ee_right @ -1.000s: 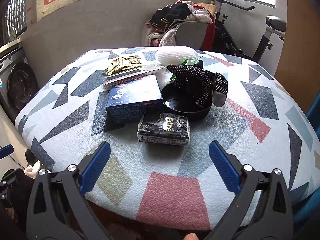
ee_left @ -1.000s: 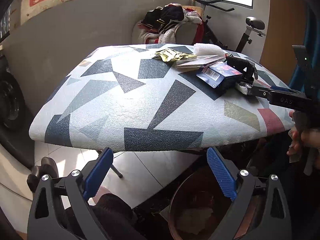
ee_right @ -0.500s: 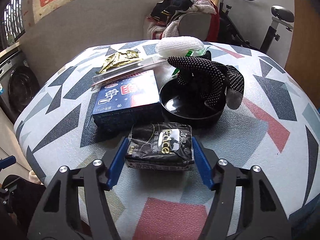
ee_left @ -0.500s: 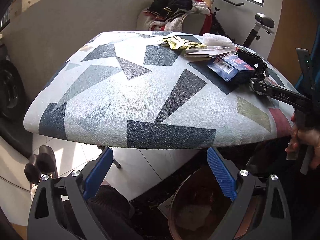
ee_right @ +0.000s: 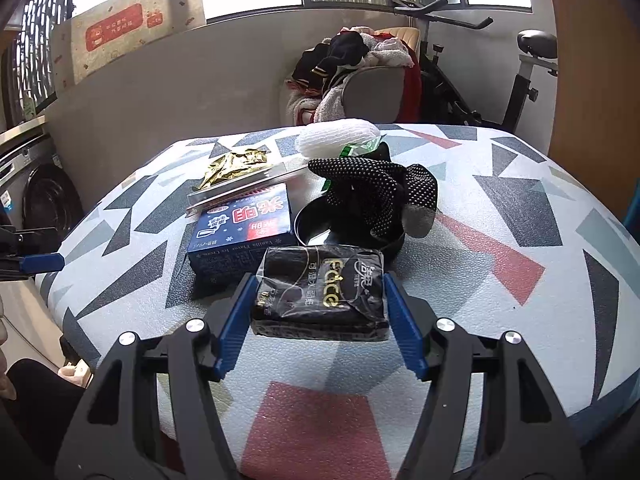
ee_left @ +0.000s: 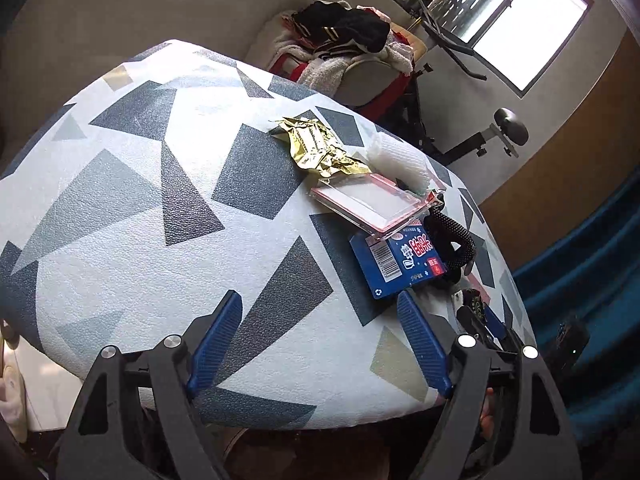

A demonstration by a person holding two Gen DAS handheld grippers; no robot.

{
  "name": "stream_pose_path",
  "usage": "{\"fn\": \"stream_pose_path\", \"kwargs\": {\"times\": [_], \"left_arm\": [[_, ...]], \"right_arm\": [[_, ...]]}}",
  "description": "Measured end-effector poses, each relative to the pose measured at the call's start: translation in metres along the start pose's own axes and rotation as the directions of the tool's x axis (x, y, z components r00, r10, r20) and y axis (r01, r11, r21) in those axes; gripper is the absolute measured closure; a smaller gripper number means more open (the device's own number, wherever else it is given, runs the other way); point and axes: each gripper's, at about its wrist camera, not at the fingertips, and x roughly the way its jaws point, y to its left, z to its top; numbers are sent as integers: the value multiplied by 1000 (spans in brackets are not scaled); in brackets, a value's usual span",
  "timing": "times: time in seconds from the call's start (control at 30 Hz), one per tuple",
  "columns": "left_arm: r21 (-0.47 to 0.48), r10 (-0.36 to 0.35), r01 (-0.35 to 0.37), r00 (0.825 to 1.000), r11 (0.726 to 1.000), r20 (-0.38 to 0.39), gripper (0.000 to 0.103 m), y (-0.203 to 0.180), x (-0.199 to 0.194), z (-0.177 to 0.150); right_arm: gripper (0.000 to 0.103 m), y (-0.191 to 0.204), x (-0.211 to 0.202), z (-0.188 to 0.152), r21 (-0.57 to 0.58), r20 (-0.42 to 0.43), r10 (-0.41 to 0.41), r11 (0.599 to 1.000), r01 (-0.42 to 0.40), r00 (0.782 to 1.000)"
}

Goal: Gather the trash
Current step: 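Grasp the black Face tissue pack with the right gripper and lift it, then grasp the clear plastic case with the left gripper and lift it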

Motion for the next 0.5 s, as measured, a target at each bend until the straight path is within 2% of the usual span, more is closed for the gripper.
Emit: {"fn": "stream_pose_path", "kwargs": {"times": [0.07,0.2,0.23,0.33,0.47,0.5], "left_arm": [[-62,-50,48,998,997,-28,30,-3,22,21],[-176,-120,106,991,979,-67,31,-3,65,47],[-226,-129,109,989,968,-76,34,0,76,51],[-387,-202,155,976,909,-84,43,14,105,59],[-489,-220,152,972,859,-85,45,21,131,63],[-498,-220,146,971,855,-92,46,20,135,63]], "right_arm": [[39,-1,0,-2,2,-1,5,1000,-5,1000],[39,-2,0,-4,-11,1,13,1000,-13,1000],[39,-2,0,-5,-14,0,15,1000,-15,1000],[39,-4,1,-5,-11,1,22,1000,-22,1000],[39,-7,1,-5,-7,4,29,1000,-29,1000],[39,-8,1,-5,-6,3,30,1000,-30,1000]]}}
